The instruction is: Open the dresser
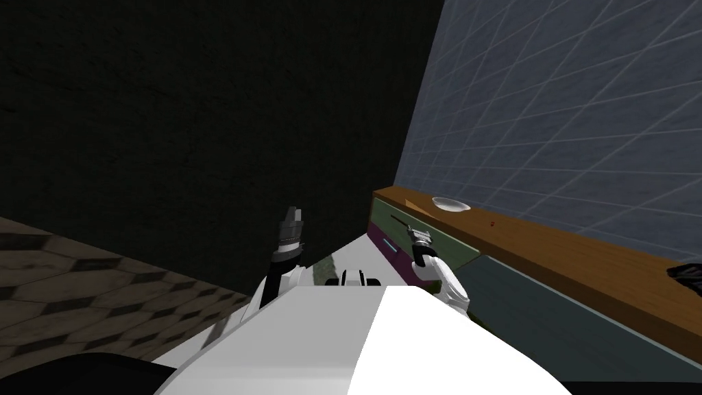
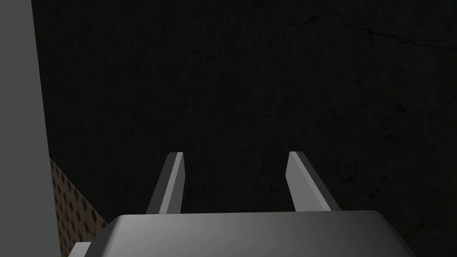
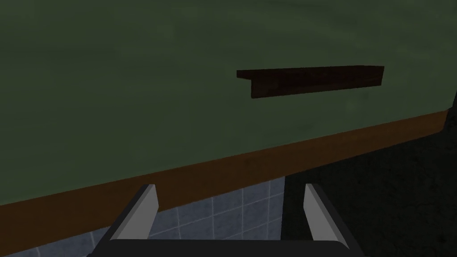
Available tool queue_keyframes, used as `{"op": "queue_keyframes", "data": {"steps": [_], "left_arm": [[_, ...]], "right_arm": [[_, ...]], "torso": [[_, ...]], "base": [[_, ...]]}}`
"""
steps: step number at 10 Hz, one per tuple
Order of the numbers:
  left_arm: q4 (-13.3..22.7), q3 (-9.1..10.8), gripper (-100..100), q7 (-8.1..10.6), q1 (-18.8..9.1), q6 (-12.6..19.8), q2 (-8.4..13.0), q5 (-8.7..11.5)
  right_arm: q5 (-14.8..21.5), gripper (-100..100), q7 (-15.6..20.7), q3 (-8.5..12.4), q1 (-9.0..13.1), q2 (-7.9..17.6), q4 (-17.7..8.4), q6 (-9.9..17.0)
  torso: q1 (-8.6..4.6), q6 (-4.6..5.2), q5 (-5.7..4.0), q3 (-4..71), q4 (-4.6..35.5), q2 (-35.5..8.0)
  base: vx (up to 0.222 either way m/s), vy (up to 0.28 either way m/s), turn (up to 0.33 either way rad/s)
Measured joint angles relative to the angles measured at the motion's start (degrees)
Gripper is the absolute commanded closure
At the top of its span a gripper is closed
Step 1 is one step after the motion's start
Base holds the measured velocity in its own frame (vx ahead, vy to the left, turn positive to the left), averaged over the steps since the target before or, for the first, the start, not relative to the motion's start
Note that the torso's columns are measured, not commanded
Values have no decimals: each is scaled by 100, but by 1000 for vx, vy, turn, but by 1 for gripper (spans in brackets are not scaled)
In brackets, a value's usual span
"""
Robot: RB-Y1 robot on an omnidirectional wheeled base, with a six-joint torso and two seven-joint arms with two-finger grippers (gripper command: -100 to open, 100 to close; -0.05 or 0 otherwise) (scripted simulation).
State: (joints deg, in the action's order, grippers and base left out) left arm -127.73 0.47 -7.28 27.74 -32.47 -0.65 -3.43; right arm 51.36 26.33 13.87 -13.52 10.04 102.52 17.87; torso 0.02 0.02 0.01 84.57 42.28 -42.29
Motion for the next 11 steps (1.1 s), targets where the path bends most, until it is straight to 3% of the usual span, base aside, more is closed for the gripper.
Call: {"op": "queue_keyframes", "data": {"steps": [6,8,11], "left_arm": [[0,0,0,0,0,0,0,0],[0,-1,0,0,0,0,0,0],[0,0,0,0,0,0,0,0]], "right_arm": [[911,-100,338,83,197,7,-653,773],[1294,-100,431,149,290,40,-1028,1071],[1615,-100,657,160,339,70,-1300,1472]], "torso": [[1,1,1,-1,1,-2],[7,-3,1,3,-1,7],[-7,-1,-2,-3,1,-5]], "base": [[56,24,102],[77,50,124],[69,29,84]]}}
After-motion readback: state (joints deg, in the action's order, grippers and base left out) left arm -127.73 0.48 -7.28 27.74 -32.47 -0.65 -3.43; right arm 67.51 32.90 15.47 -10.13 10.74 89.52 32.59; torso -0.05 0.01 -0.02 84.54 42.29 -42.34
